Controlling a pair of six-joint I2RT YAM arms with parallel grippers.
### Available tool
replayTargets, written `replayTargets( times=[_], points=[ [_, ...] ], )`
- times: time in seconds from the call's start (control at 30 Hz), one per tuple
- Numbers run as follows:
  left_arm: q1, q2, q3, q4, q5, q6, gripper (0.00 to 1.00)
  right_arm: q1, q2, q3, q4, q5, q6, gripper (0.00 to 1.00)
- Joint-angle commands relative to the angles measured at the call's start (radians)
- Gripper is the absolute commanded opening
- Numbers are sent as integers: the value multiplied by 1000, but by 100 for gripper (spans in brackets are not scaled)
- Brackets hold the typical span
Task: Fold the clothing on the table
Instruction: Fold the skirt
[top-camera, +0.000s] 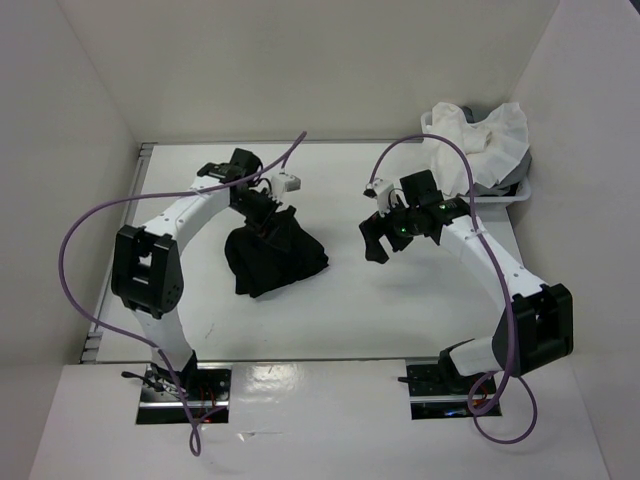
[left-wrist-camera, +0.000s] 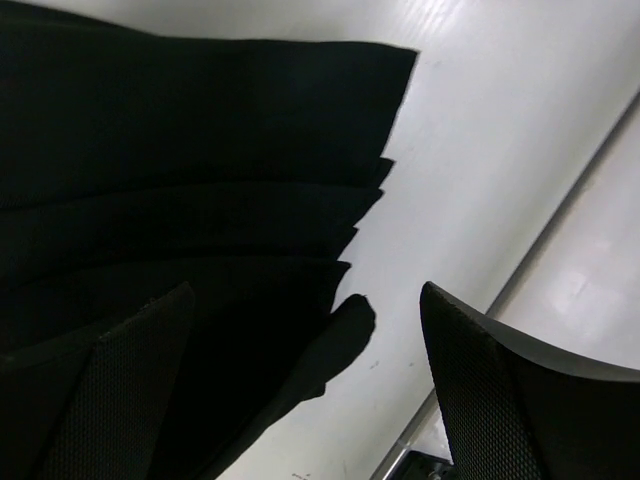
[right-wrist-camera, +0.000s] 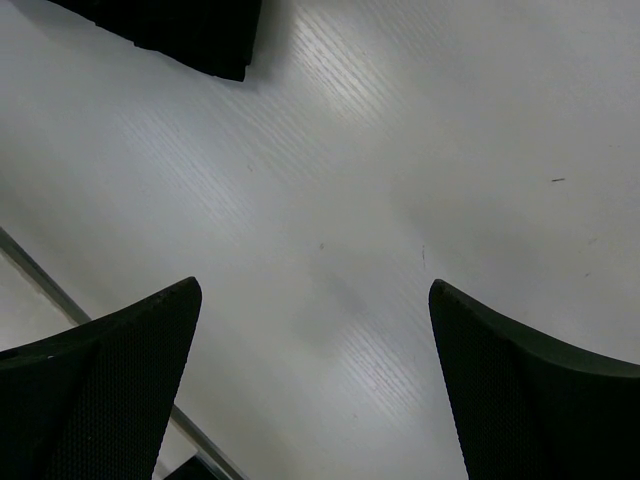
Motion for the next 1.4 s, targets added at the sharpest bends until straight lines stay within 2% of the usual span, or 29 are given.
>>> replayTargets(
  times=[0.0, 0.67, 1.03, 1.37],
  points=[
    [-15, 28, 19, 0, -128, -14, 99, 2, -21, -5, 41, -28, -17, 99],
    [-63, 40, -30, -287, -240, 173, 99, 2, -39, -14, 50, -9, -7, 99],
    [-63, -127, -137, -360, -295, 311, 98, 2, -39, -14, 59, 0, -7, 99],
    [-31, -228, -278, -348, -370, 320, 98, 2, -39, -23, 59, 9, -7, 99]
  ],
)
